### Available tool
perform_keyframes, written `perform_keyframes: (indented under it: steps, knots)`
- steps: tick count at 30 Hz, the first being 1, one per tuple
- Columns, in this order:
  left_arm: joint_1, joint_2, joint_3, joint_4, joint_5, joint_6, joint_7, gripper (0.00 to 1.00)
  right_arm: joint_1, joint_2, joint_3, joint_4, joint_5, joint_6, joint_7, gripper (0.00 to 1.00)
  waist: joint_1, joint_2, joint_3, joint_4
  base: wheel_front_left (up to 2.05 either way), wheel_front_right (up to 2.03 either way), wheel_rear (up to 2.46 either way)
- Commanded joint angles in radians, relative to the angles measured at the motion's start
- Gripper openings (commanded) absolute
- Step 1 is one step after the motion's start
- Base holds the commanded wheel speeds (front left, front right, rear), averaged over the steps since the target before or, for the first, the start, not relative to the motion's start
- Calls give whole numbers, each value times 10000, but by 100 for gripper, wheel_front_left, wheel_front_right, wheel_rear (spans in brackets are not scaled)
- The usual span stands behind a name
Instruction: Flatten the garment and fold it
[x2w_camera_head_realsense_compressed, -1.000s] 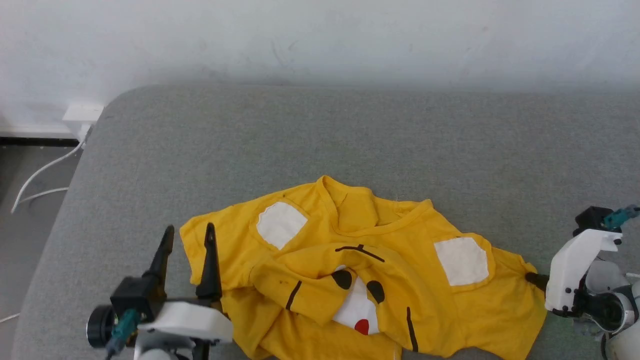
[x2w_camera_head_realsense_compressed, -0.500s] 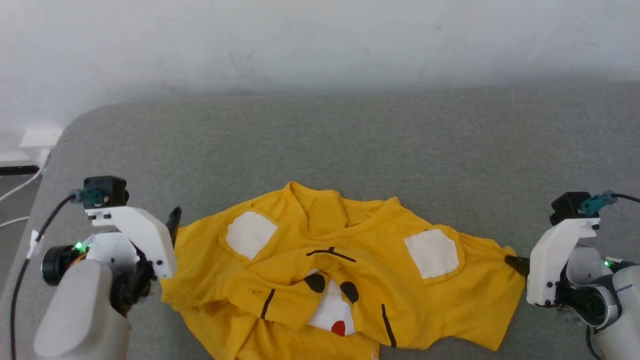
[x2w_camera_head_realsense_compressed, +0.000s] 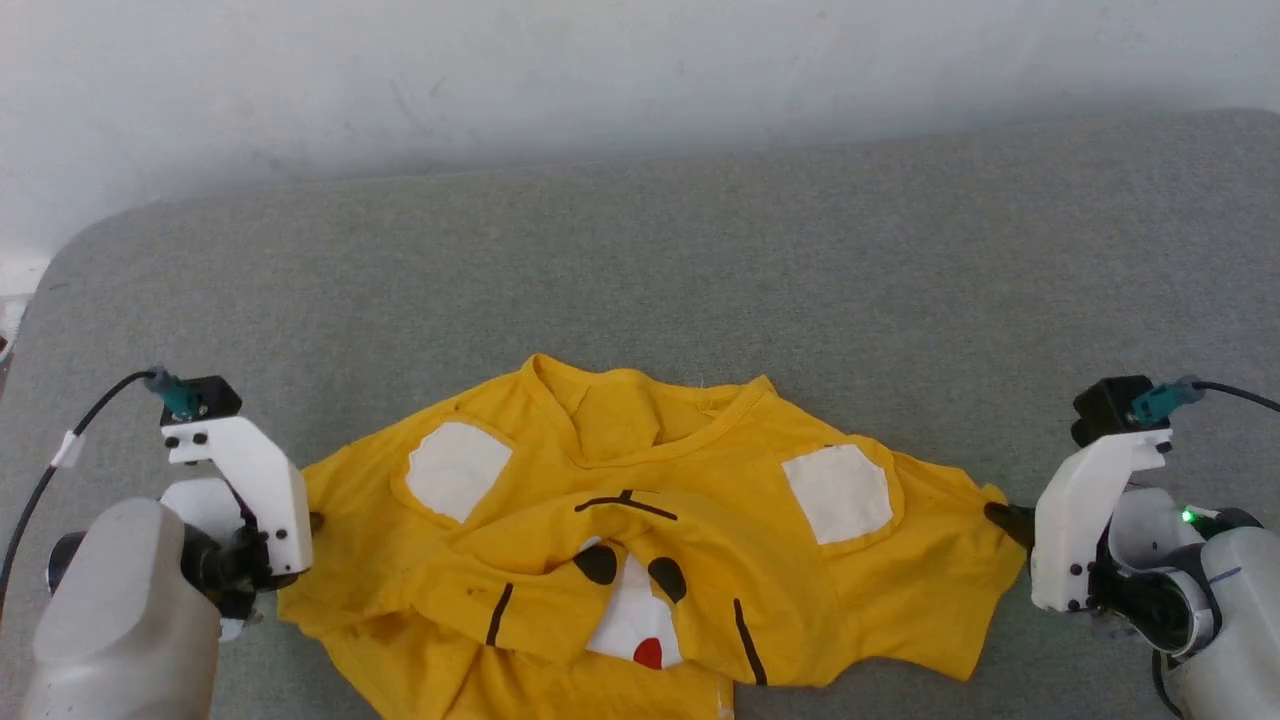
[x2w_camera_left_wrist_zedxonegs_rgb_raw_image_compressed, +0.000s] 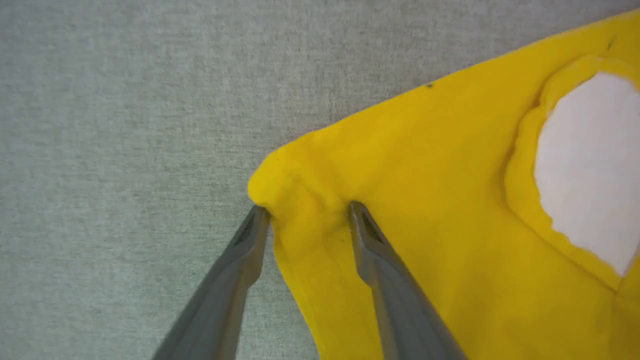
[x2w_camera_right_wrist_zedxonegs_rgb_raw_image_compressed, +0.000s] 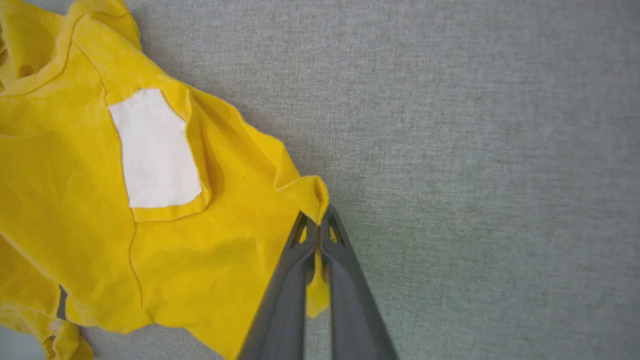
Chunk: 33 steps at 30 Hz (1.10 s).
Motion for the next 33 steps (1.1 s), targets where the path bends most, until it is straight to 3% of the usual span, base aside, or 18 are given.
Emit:
perform_keyframes:
  steps: [1, 2, 9, 14, 18, 26, 33]
  knots:
    - [176, -307, -236, 494, -97, -33, 416, 13, -98, -8, 81, -54, 33, -9, -92, 0, 0, 0, 21, -43, 0, 0, 0]
    - [175, -367, -290, 600, -113, -51, 517, 0, -108, -18, 111, -57, 46, -9, -117, 0, 0, 0, 20, -55, 0, 0, 0]
    - [-102, -453, -413, 871, -36, -38, -65, 0, -218, -195, 297, -60, 111, -9, -447, 0, 0, 0, -126, 17, 0, 0, 0]
    - [-945, -236, -486, 702, 389, 387, -1034, 0, -458, -587, 326, 58, 13, -9, -918, 0, 0, 0, -469, 203, 0, 0, 0]
    - [-1778, -170, -716, 332, 874, 702, -1832, 0, -1100, -1129, 186, 529, -1040, -9, -1438, 0, 0, 0, -774, 253, 0, 0, 0]
    - [-3558, 87, -906, -159, 1537, 1137, -3124, 0, -3651, -1151, -111, 1397, -2320, -9, -2145, 0, 0, 0, -412, -197, 0, 0, 0]
    - [-6590, 229, -939, -248, 2033, 1400, -4607, 0, -7667, -1147, -428, 2525, -2805, -9, -3673, 0, 0, 0, 1295, -639, 0, 0, 0]
